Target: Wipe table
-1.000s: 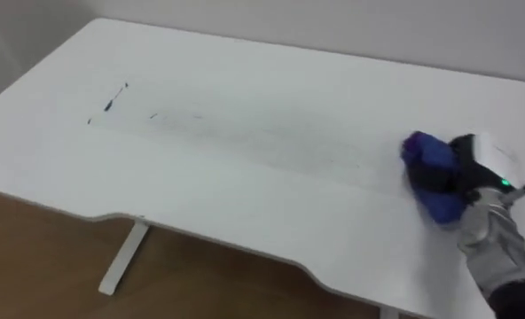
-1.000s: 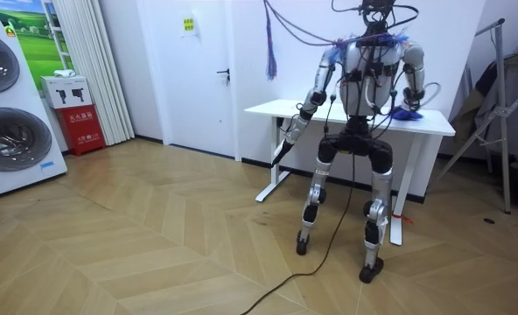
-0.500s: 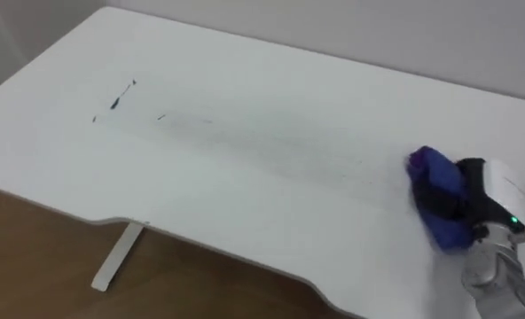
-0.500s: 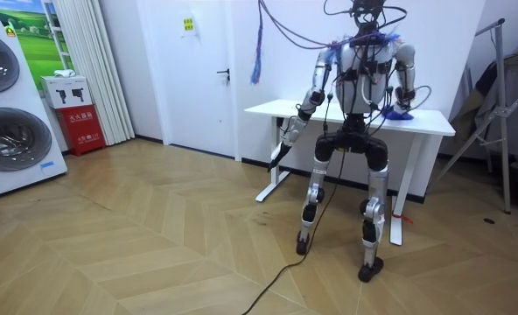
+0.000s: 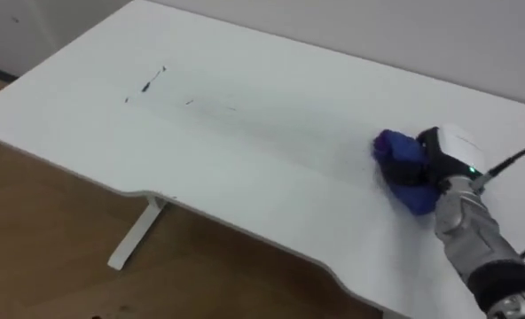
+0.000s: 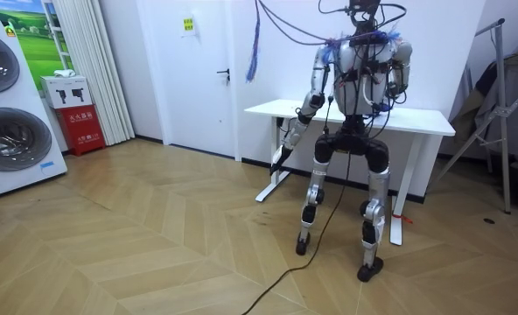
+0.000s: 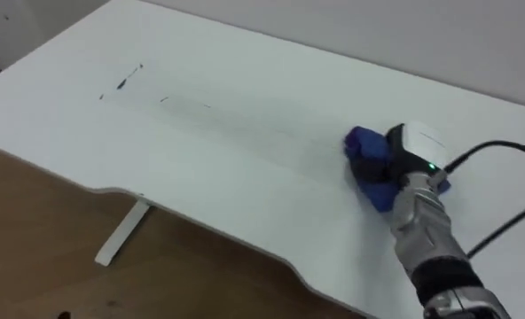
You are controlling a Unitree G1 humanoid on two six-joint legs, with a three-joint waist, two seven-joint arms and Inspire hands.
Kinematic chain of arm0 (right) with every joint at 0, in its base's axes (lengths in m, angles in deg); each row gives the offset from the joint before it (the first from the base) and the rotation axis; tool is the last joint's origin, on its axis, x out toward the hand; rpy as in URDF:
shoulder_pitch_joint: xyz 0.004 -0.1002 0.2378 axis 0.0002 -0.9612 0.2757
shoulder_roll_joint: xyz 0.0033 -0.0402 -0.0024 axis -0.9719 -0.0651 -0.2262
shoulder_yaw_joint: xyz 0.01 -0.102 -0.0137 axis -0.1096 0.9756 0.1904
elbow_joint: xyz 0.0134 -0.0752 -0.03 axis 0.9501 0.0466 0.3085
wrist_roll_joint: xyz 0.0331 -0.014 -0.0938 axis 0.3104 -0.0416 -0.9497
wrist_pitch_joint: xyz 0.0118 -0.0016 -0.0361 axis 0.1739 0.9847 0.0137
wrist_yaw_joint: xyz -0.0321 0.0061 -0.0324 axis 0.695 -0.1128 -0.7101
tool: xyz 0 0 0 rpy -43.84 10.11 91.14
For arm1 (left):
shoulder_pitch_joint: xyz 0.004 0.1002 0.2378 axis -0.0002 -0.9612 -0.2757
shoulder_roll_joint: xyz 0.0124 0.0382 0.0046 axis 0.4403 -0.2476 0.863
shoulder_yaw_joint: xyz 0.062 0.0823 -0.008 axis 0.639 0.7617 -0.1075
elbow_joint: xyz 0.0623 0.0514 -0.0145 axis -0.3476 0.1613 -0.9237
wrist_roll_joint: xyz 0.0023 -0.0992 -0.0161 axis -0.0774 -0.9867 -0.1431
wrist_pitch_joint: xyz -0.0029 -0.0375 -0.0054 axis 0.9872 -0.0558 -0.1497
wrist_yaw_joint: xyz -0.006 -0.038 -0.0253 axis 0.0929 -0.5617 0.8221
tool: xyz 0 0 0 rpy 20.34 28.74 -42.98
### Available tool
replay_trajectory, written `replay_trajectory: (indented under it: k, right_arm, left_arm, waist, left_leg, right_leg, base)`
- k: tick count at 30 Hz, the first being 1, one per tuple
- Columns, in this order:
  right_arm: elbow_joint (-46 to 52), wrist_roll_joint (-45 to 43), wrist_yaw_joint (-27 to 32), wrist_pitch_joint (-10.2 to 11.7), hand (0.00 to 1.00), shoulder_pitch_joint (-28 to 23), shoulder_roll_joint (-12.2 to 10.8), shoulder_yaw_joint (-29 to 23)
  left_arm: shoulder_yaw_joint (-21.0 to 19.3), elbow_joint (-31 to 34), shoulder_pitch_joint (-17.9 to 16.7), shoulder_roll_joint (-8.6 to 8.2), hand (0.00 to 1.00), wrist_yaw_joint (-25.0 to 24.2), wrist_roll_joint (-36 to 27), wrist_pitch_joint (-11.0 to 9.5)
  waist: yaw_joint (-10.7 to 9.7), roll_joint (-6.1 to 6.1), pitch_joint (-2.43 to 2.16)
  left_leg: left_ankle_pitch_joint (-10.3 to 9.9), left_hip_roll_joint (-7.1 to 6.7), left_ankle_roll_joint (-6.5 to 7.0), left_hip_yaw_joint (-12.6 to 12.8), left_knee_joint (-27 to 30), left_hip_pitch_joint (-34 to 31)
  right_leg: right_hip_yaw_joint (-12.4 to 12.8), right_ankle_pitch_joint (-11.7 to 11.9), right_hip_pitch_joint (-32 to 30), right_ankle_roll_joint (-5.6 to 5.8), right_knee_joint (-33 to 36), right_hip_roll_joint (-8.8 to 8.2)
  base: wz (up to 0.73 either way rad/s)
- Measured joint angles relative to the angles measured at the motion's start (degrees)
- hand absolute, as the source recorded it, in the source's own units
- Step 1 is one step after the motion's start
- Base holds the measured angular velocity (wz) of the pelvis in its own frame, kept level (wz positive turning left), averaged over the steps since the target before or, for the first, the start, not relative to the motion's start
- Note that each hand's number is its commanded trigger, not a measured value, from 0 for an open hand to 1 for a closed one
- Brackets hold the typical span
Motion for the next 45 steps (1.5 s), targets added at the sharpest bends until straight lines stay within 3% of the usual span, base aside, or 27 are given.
replay_trajectory:
  k: [2,4,6,7,10,13,16,19,21,23,28,30,32,33,34,35,38,45]
  right_arm:
    - [-1.6,-0.6,0.7,0.3,1.0,-0.6,0.2,-0.1]
    - [-1.3,0.1,3.1,2.1,1.0,-4.7,0.2,-2.4]
    - [-1.3,0.1,6.3,6.1,1.0,-9.8,0.1,-7.0]
    - [-1.3,0.0,7.1,6.9,1.0,-11.0,0.2,-8.5]
    - [-1.5,0.5,10.0,8.6,1.0,-16.8,0.9,-14.5]
    - [-2.2,2.2,10.7,8.8,1.0,-19.2,2.9,-16.5]
    - [-2.2,3.2,10.6,8.3,1.0,-19.4,2.9,-17.3]
    - [-2.1,4.0,9.1,4.2,1.0,-16.9,2.7,-14.5]
    - [-1.9,3.9,6.6,0.4,1.0,-13.1,2.5,-11.6]
    - [-1.9,2.8,4.4,-0.8,1.0,-9.7,1.8,-9.2]
    - [-2.0,2.1,2.0,-0.7,1.0,-5.6,1.2,-5.9]
    - [-2.0,2.2,1.9,-0.5,1.0,-5.7,1.2,-5.9]
    - [-1.9,2.4,3.0,0.7,0.98,-6.8,1.2,-6.5]
    - [-1.9,2.3,4.4,1.5,0.7,-8.0,1.4,-6.7]
    - [-2.1,2.2,5.1,2.0,0.26,-9.3,1.4,-6.7]
    - [-2.1,2.3,6.7,3.3,0.0,-11.2,1.3,-6.9]
    - [-0.7,2.3,8.1,5.2,0.0,-15.7,1.2,-9.9]
    - [0.3,2.2,9.3,5.5,0.0,-19.4,1.3,-13.0]
  left_arm:
    - [-0.3,0.1,-2.5,0.18,0.0,-0.5,-0.1,0.5]
    - [-0.4,0.5,-4.3,0.19,0.0,-0.8,-0.1,0.9]
    - [-1.6,0.4,-5.7,0.2,0.0,-0.8,0.1,1.0]
    - [-2.4,0.4,-5.6,0.18,0.0,-0.8,0.1,1.0]
    - [-4.8,1.1,-5.3,0.29,0.0,-0.7,1.3,-0.3]
    - [-4.9,2.8,-4.0,0.45,0.0,-0.5,1.4,-2.3]
    - [-3.7,2.7,-1.8,0.35,0.0,-0.4,1.1,-2.7]
    - [-1.1,2.6,-1.6,-0.07,0.0,-0.2,1.0,-2.5]
    - [1.2,2.4,-1.8,-0.16,0.0,-0.3,1.0,-2.0]
    - [1.2,1.9,-2.3,-0.46,0.0,-0.7,1.1,-1.2]
    - [0.9,1.5,-2.6,-0.72,0.0,-1.3,1.1,1.1]
    - [0.9,1.7,-4.0,-0.61,0.0,-1.3,1.0,1.5]
    - [1.0,2.2,-6.2,-0.73,0.0,-1.3,1.0,1.6]
    - [1.0,2.2,-6.7,-0.69,0.0,-1.3,1.0,1.6]
    - [1.0,2.1,-7.0,-0.66,0.0,-1.3,1.0,1.6]
    - [1.0,2.3,-7.1,-0.64,0.0,-1.3,1.1,1.6]
    - [0.5,2.5,-5.9,-0.65,0.0,-1.3,1.2,1.4]
    - [0.5,2.6,-1.6,-0.63,0.0,-0.3,1.0,-0.5]
  waist:
    - [-0.5,-0.02,-0.04]
    - [-2.6,0.12,-0.05]
    - [-5.9,0.21,-0.16]
    - [-6.6,0.2,-0.19]
    - [-8.6,-0.03,-0.51]
    - [-10.0,0.24,-0.63]
    - [-10.0,0.46,-0.66]
    - [-8.9,0.86,-0.61]
    - [-6.6,1.1,-0.66]
    - [-5.0,1.22,-0.56]
    - [-2.5,1.04,-0.07]
    - [-2.6,0.94,-0.14]
    - [-4.4,0.89,-0.19]
    - [-5.7,0.89,-0.19]
    - [-6.5,0.82,-0.21]
    - [-7.2,0.93,-0.21]
    - [-9.4,0.35,-0.55]
    - [-11.6,0.34,-0.71]
  left_leg:
    - [0.0,-0.1,0.01,-0.7,-0.1,0.1]
    - [0.0,-0.61,0.06,-1.8,-0.1,0.3]
    - [0.1,-1.25,0.14,-2.5,-0.4,1.2]
    - [0.1,-1.37,0.14,-2.7,-0.4,1.4]
    - [0.1,-1.6,0.15,-2.7,-0.4,2.6]
    - [0.1,-1.54,0.15,-2.7,-0.5,2.9]
    - [0.1,-1.47,0.17,-2.4,-1.0,3.4]
    - [0.1,-1.24,0.09,-2.1,-1.4,3.9]
    - [0.0,-0.95,-0.11,-2.3,-1.8,3.7]
    - [0.0,-0.82,-0.1,-2.9,-2.0,3.3]
    - [0.3,-0.94,0.3,-3.4,-2.0,3.2]
    - [0.4,-0.96,0.34,-3.7,-2.0,3.2]
    - [0.4,-0.97,0.34,-4.0,-2.3,3.3]
    - [0.4,-0.99,0.34,-4.1,-2.3,3.4]
    - [0.4,-1.06,0.34,-4.1,-2.3,3.6]
    - [0.4,-1.12,0.35,-3.9,-2.3,4.2]
    - [0.4,-1.11,0.35,-3.7,-2.4,4.5]
    - [0.3,-0.94,0.29,-2.1,-2.5,5.2]
  right_leg:
    - [-1.6,0.0,0.9,0.0,-0.4,0.0]
    - [-3.1,0.0,2.4,0.0,-0.9,-0.13]
    - [-3.6,0.0,4.7,0.03,-1.7,-0.31]
    - [-3.5,0.0,5.1,0.07,-2.0,-0.31]
    - [-2.8,0.0,6.4,0.06,-2.6,-0.33]
    - [-2.9,0.0,6.5,0.07,-2.6,-0.33]
    - [-2.1,-0.1,6.3,0.54,-2.6,-0.32]
    - [-0.8,0.0,5.9,0.67,-2.3,-0.1]
    - [1.6,0.3,3.6,0.04,-1.5,0.65]
    - [3.3,0.7,2.1,-0.63,-1.6,1.4]
    - [3.6,0.8,1.8,-0.7,-1.7,1.48]
    - [3.2,0.7,1.9,-0.61,-1.7,1.47]
    - [2.0,0.7,2.4,-0.49,-1.9,1.47]
    - [1.6,0.7,3.1,-0.49,-2.1,1.47]
    - [1.4,0.7,3.6,-0.49,-2.4,1.47]
    - [1.2,0.6,4.5,-0.45,-2.7,1.47]
    - [0.3,0.3,5.3,0.02,-2.8,1.44]
    - [1.8,0.3,5.1,-0.07,-2.9,1.44]
  base:
    - [0.29]
    - [0.47]
    - [0.42]
    - [0.19]
    - [-0.02]
    - [-0.1]
    - [-0.19]
    - [-0.27]
    - [-0.47]
    - [-0.44]
    - [0.0]
    - [0.13]
    - [0.19]
    - [0.24]
    - [0.23]
    - [0.13]
    - [0.12]
    - [-0.13]
